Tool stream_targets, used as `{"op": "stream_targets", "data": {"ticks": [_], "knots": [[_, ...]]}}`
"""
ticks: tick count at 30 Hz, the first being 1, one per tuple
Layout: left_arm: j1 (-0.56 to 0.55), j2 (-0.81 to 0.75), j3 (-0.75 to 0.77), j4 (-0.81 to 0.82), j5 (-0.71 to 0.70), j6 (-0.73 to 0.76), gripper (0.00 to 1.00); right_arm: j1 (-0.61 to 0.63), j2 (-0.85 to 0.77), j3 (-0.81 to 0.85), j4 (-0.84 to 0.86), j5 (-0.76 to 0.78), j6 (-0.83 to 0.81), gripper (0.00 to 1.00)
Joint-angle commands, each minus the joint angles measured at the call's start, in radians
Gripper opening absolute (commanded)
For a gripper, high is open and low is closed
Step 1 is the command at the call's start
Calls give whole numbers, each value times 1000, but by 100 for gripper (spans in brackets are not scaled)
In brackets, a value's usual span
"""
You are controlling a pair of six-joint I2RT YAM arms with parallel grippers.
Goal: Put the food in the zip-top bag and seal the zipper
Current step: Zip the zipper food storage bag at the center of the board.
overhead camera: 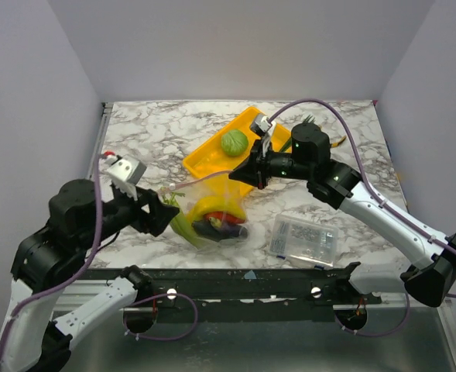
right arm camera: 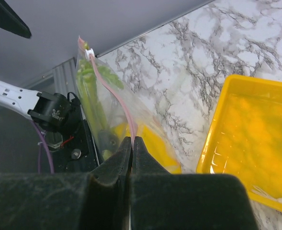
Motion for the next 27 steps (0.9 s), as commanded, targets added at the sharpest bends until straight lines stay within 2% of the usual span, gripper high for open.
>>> {"op": "stream_targets", "data": {"ticks": [1, 5, 8, 12, 23, 27], "knots": [[9, -112, -69, -56, -235, -47, 67, 8, -46, -32, 38, 0, -27, 0], [9, -86, -82, -20, -308, -41, 60, 7, -42, -27, 32, -11, -29, 0], [12, -44, -88, 0, -306, -19, 58, 7, -38, -14, 20, -19, -32, 0], [19, -7, -95, 19, -266, 26, 50, 7, -38, -11, 18, -19, -33, 0], [45, 43, -122, 82, -237, 132, 53, 8, -33, -4, 14, -33, -34, 0], [52, 57, -122, 81, -179, 135, 50, 7, -33, 0, 9, -32, -31, 0]]}}
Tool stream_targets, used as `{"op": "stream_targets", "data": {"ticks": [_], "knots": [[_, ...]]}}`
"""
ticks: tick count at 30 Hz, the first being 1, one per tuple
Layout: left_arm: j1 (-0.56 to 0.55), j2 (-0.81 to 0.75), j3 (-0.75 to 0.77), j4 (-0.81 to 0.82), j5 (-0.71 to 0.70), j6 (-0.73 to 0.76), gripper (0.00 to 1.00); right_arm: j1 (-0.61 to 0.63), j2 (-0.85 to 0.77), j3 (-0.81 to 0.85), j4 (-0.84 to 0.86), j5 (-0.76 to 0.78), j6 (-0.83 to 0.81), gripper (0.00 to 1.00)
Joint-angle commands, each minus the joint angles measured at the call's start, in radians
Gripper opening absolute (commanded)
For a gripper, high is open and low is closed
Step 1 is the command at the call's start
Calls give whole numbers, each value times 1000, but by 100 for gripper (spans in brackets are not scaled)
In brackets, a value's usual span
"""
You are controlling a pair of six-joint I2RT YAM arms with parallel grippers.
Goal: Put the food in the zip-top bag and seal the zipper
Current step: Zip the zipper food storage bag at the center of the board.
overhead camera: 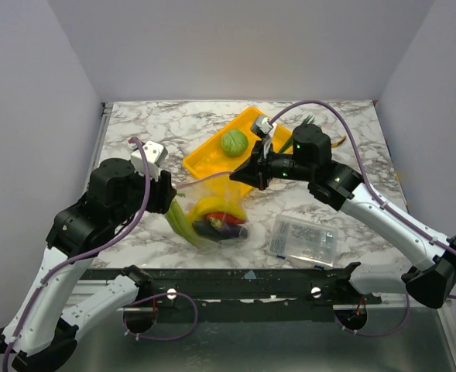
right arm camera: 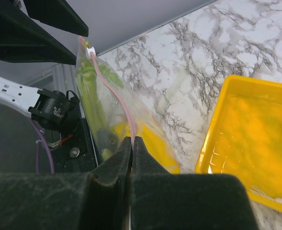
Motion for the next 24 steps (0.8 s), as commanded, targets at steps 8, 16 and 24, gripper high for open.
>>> {"op": "stream_targets", "data": {"ticks": [8, 16, 24], "knots": [[13, 17, -42, 27, 143, 18, 39, 8, -8, 23, 8, -37, -9, 0], [13, 25, -13, -26, 281, -24, 26, 8, -6, 21, 10, -12, -11, 0], [14, 19, -23, -66, 517, -56, 5, 5, 29, 49, 26, 98, 24, 0]]}}
